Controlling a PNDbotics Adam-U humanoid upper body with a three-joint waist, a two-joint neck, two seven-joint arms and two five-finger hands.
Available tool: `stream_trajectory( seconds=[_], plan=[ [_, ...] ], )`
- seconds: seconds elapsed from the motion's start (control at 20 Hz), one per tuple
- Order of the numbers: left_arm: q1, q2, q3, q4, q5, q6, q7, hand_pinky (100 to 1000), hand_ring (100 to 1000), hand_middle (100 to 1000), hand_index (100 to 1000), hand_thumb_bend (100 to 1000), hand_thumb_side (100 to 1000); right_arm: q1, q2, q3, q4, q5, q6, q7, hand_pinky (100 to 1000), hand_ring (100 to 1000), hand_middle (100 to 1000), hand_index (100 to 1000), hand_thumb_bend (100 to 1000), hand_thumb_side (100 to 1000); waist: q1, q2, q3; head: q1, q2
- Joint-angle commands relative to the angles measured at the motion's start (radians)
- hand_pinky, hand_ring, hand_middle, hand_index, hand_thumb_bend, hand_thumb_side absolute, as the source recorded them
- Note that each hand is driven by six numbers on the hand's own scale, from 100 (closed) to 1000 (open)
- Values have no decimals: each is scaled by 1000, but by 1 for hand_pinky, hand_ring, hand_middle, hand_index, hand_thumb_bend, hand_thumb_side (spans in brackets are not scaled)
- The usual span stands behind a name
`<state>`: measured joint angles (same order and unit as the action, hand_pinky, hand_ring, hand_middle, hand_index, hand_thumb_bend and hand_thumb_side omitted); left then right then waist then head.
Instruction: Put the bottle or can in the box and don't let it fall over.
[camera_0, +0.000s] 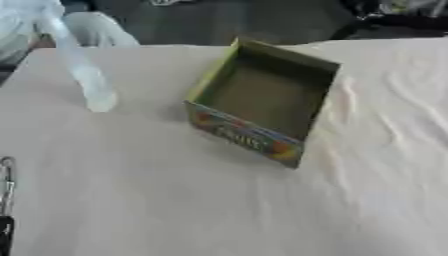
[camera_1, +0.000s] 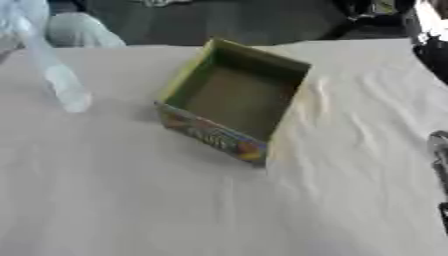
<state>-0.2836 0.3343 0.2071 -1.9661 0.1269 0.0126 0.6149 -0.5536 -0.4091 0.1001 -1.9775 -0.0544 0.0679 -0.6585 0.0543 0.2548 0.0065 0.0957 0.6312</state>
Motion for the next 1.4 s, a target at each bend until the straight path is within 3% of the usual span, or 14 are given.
stream_trajectory(
  seconds=[0.05,0.35,0.65,0.8,0.95,1.15,1.3,1.4],
  plan=[
    [-7,29,3,-15,-3,1,0,763,837,759,894,183,834,-13,-22,-2,-22,0,-3,1,713,672,797,815,675,183,0,-19,0,0,-3],
    [-10,25,-2,-16,31,-3,3,753,850,757,912,213,842,-11,-24,-2,-22,-2,0,0,713,672,798,815,676,182,0,-20,0,2,-3],
    [-12,21,-12,-8,244,-47,14,703,796,741,949,309,879,-9,-24,-2,-22,-3,2,1,713,672,798,815,676,182,0,-21,1,3,-6],
    [-11,19,-18,0,369,-76,16,606,696,716,965,379,908,-9,-25,-2,-22,-3,3,2,713,672,798,815,676,182,-1,-21,1,4,-8],
    [-11,19,-23,9,507,-108,29,449,496,643,971,459,933,-8,-25,-1,-22,-4,3,3,714,672,799,815,676,182,-1,-21,1,4,-9],
    [-11,19,-35,20,709,-151,54,137,228,526,1000,629,932,-8,-26,-1,-22,-4,5,4,714,672,799,815,677,181,-1,-20,1,5,-12],
    [-10,23,-43,31,835,-167,55,100,130,482,1000,718,959,-8,-26,-1,-22,-4,5,5,714,672,799,815,677,181,-1,-20,0,7,-12],
    [-10,26,-43,38,887,-172,45,100,130,482,1000,718,959,-7,-27,-2,-22,-4,6,6,714,672,799,815,677,181,-1,-20,0,7,-11]
  ],
)
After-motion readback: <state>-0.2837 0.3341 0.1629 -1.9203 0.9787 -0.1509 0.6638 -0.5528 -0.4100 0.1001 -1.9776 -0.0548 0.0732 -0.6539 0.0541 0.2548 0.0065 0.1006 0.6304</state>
